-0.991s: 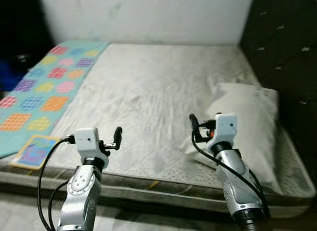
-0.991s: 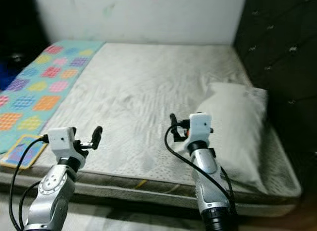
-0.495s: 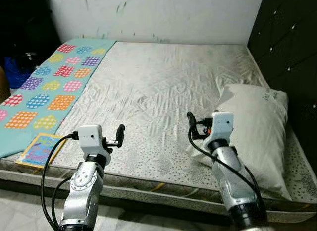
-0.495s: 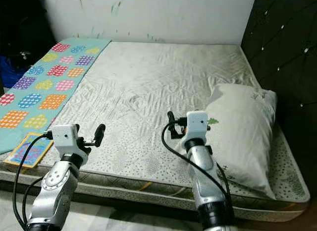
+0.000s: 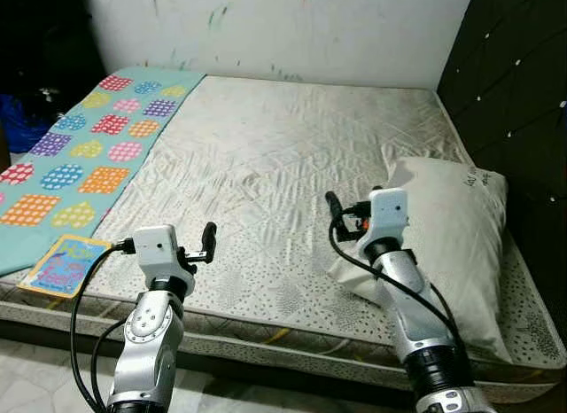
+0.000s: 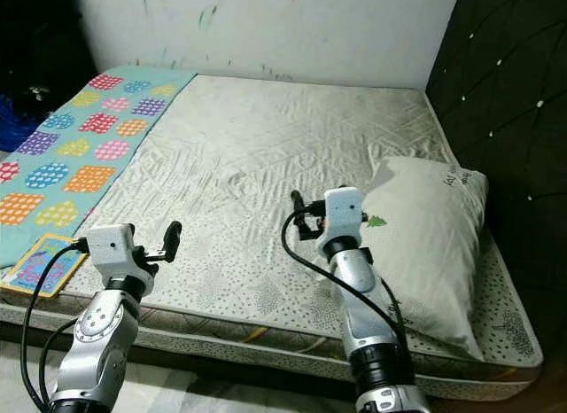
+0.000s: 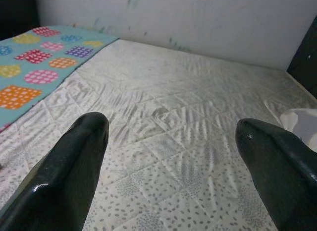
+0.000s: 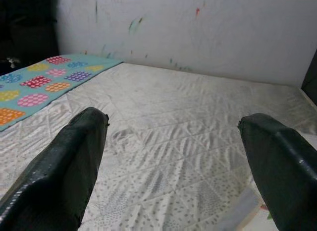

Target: Clean up the room

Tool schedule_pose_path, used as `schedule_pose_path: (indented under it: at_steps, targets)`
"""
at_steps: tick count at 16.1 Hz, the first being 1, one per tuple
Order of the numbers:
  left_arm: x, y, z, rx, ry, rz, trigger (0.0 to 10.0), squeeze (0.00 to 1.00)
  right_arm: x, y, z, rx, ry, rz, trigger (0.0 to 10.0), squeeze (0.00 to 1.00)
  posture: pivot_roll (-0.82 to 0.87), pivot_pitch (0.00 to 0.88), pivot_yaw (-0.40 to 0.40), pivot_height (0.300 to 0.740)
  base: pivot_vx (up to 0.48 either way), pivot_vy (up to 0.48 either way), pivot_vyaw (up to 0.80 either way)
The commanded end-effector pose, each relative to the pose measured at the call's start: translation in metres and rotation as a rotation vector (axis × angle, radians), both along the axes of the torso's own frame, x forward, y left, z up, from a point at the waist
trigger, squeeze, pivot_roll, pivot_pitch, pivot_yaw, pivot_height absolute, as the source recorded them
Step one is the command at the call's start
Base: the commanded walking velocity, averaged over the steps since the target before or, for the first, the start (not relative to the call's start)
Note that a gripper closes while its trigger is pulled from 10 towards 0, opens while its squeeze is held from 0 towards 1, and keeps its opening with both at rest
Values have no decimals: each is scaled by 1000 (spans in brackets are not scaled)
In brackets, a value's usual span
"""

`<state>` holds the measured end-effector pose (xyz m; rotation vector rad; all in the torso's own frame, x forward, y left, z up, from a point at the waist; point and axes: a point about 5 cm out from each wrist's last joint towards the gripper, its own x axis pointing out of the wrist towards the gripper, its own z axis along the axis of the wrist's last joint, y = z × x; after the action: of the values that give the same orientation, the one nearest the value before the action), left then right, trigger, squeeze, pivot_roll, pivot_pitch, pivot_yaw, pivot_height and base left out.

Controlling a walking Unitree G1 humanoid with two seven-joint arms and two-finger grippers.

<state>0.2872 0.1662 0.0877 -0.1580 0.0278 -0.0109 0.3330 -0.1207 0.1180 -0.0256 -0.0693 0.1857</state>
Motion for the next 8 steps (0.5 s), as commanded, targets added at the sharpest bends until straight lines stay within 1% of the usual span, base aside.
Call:
schedule_pose_path:
  at_steps: [1,3,5,6,8]
  targets:
    - [2,3,1,19,-8,1,10000,0,-1,2,-1,-7,-5,11,10000,0,-11,0,-8,740,0,0,0]
    - [2,4,1,25,-5,3,10000,0,-2,3,-4,-6,6,11,10000,0,-12,0,-4,740,0,0,0]
    - [1,8,1,38,-7,19,10000,0,-2,0,-4,-31,2,3,10000,0,-13,0,-3,740,0,0,0]
    - [-3,12,4,55,-19,31,10000,0,-3,-3,-4,-37,0,-2,10000,0,-11,0,-4,740,0,0,0]
    - [-14,19,7,57,-24,57,10000,0,-7,-11,-4,-54,-2,-7,10000,0,1,0,-7,740,0,0,0]
